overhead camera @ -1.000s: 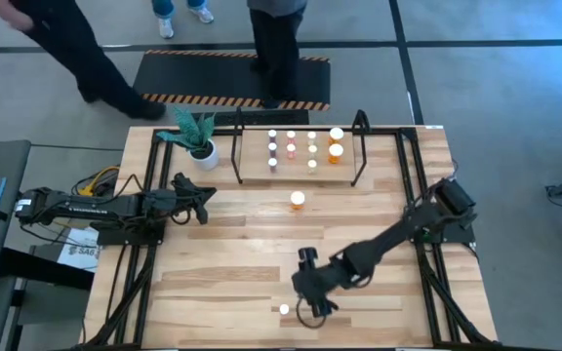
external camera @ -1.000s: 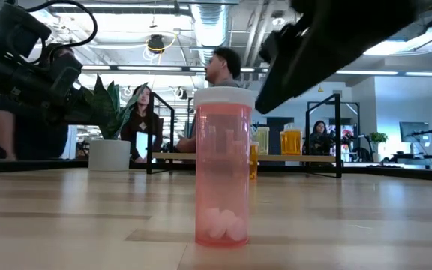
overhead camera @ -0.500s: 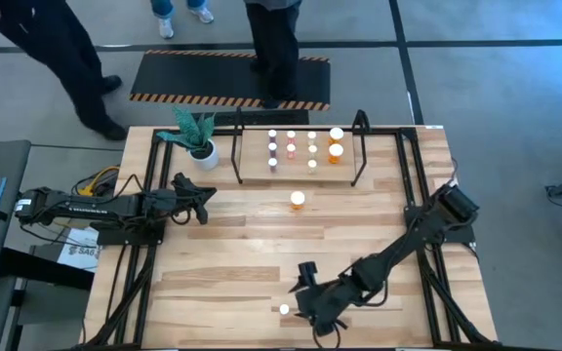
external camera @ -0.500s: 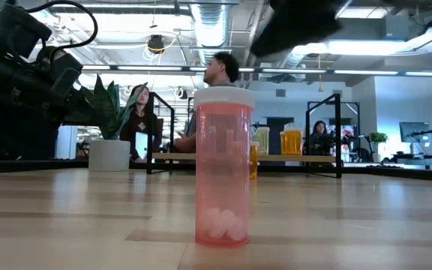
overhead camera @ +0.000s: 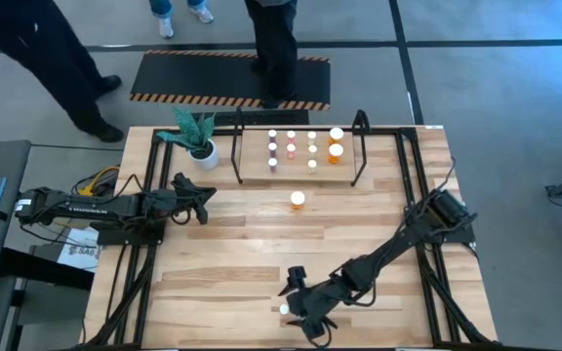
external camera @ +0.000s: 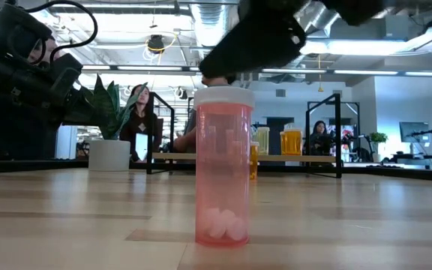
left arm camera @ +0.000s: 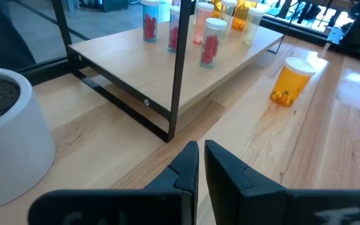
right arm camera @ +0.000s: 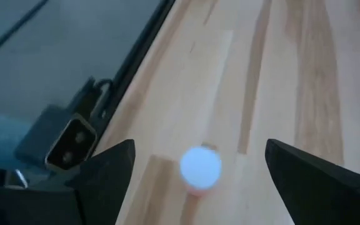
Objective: Pick and place medicine bottles onto shelf by color
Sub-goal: Put the red pill bottle on the shelf
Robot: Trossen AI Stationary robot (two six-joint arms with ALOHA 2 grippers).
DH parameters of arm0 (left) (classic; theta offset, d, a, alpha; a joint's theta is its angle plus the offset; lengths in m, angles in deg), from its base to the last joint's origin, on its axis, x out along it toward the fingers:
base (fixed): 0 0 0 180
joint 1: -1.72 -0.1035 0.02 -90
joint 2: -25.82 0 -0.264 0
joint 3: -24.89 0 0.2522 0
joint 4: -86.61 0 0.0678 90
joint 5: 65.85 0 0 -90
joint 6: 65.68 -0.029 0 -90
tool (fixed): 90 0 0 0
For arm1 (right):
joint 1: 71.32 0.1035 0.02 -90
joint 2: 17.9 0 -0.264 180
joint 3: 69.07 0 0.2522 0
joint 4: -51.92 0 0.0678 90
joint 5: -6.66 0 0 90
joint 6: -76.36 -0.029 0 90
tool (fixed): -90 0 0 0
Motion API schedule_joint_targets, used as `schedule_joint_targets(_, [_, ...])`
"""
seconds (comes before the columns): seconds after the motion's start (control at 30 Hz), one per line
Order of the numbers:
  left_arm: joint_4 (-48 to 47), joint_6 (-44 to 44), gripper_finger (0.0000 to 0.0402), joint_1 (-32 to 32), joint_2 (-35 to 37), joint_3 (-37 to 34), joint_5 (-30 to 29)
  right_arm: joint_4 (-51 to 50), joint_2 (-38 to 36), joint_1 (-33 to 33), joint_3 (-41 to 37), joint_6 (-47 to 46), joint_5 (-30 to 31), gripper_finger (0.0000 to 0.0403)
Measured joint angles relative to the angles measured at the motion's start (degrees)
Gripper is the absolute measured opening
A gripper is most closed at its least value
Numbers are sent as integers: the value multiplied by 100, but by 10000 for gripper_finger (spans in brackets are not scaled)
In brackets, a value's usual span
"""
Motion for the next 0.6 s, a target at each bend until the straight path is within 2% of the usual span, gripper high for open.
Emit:
schedule_joint_targets(0.4, [8, 0, 13, -1, 0, -2, 7, 554, 572, -255, 14, -239, -643, 381])
schedule_joint_targets(0.6, [3, 0, 13, -1, 1, -2, 10, 458, 564, -253, 16, -236, -668, 381])
